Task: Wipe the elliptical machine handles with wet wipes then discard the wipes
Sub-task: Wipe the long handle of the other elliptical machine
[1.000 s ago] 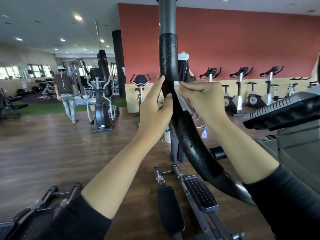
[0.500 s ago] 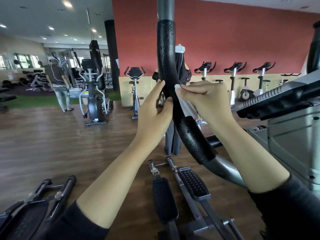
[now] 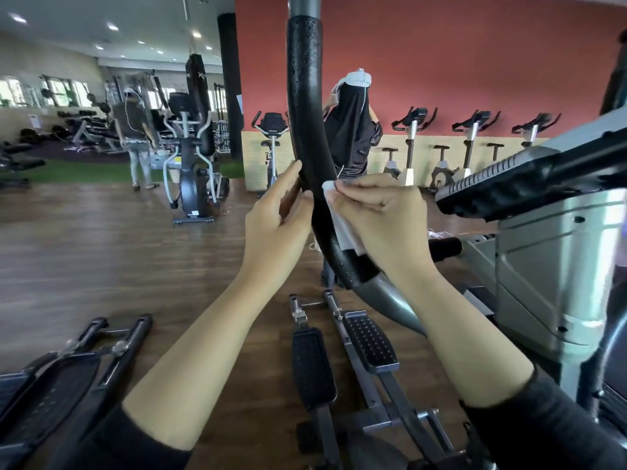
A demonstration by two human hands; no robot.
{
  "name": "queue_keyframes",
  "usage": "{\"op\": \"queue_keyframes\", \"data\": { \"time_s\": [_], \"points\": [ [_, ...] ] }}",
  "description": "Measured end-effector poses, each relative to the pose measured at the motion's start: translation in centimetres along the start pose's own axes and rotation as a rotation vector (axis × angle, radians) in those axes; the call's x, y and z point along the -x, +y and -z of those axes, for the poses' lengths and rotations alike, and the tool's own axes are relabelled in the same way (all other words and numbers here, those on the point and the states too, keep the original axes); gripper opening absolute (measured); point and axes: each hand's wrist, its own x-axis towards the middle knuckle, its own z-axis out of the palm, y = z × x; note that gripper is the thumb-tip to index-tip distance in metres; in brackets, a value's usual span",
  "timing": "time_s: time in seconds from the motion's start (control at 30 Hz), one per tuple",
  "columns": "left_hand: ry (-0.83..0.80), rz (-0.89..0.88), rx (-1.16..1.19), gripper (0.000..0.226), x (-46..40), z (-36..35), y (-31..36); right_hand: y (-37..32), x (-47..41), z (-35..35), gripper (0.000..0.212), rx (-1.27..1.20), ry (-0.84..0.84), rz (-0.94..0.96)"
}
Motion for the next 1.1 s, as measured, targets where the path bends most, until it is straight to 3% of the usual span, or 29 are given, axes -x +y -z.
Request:
{"op": "queue_keyframes", "data": {
  "time_s": [0.33, 0.6, 0.8, 1.1],
  "points": [
    [0.039, 0.022, -0.052, 0.045, 3.0, -0.6, 0.2, 1.4, 4.4, 2.2, 0.02, 0.02, -0.051, 0.089],
    [0.027, 0.017, -0.044, 0.043, 3.2, 0.0, 0.1, 0.5, 3.0, 0.7, 0.019, 0.007, -0.015, 0.068],
    [-0.035, 0.008, 0.017, 0.048, 2.3, 0.5, -0.6, 1.4, 5.7, 2.2, 0.02, 0.084, 0.004, 0.14],
    [-0.262, -0.068, 0.068, 0.045, -1.3, 2.6, -2.0, -0.8, 4.3, -0.8, 0.021, 0.198, 0.152, 0.134]
  ]
}}
